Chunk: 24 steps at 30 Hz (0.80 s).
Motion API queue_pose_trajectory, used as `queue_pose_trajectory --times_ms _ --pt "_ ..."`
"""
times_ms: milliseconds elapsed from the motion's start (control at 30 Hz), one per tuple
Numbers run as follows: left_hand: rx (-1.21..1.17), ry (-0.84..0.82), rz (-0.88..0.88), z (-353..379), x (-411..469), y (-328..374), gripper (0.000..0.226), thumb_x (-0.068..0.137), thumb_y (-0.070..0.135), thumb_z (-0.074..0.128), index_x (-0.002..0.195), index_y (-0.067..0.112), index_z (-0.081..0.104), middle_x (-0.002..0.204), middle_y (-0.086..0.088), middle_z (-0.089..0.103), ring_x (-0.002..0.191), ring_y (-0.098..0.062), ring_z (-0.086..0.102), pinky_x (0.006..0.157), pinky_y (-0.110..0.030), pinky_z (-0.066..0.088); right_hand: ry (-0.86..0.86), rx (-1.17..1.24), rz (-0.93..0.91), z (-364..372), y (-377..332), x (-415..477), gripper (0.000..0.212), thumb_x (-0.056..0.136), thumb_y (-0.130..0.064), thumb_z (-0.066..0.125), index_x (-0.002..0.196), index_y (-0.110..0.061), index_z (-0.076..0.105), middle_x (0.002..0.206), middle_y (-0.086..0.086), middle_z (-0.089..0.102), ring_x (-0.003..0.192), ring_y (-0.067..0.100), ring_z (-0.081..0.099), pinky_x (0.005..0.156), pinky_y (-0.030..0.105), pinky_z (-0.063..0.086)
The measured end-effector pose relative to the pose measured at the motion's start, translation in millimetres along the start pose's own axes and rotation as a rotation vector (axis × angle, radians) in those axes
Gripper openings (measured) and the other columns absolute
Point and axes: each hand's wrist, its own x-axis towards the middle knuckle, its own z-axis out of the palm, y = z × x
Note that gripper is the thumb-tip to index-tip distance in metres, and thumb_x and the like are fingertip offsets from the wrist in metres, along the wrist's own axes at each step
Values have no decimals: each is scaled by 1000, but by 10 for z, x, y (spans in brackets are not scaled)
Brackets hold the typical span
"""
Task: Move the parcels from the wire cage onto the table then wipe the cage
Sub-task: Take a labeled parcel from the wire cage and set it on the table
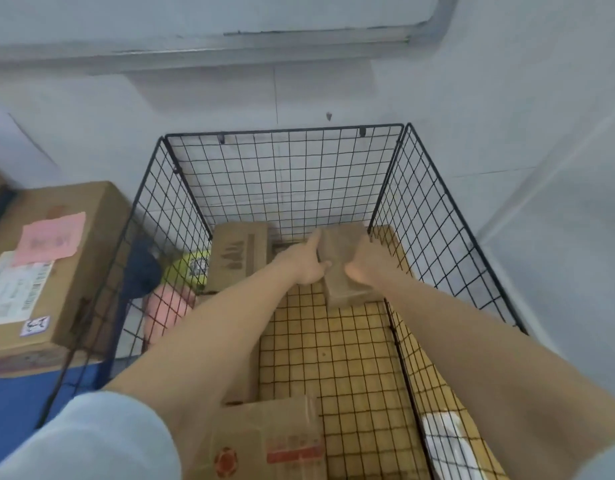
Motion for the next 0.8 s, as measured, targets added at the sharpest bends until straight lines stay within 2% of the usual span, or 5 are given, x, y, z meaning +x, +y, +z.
queue_pose_trajectory --times_ms 100,200,500,700,800 --pt "-118 -56 -41 112 92 38 90 95 37 50 147 30 -24 106 -9 62 75 -17 57 71 -30 49 1 -6 38 -99 -89 -159 64 87 -31 60 141 -7 33 134 20 48 118 35 51 98 48 47" --pt "-175 -81 -92 177 163 55 93 93 21 51 146 31 -26 78 1 50 69 -18 55 61 -28 47 -18 -54 87 -110 -99 -201 76 93 -31 57 149 -3 15 150 24 27 137 39 29 114 48 27" --pt "-584 35 -171 -12 120 -7 91 88 20 63 151 29 -2 138 -10 46 105 -22 55 90 -36 53 4 105 161 -239 -229 -330 95 86 -42 66 149 -3 7 152 25 15 140 41 18 114 49 22" --pt "-767 -4 -213 -514 -288 24 44 88 31 65 128 21 49 118 1 62 105 -16 61 80 -34 57 47 271 123 -545 -391 -675 106 75 -54 72 149 -4 14 145 18 28 130 37 37 104 49 40" --pt "-930 25 -174 -782 -601 112 43 88 34 65 125 17 51 112 -6 64 100 -24 65 88 -46 55 99 462 45 -787 -530 -889 106 74 -71 62 146 -3 25 140 17 40 122 35 49 93 45 50"
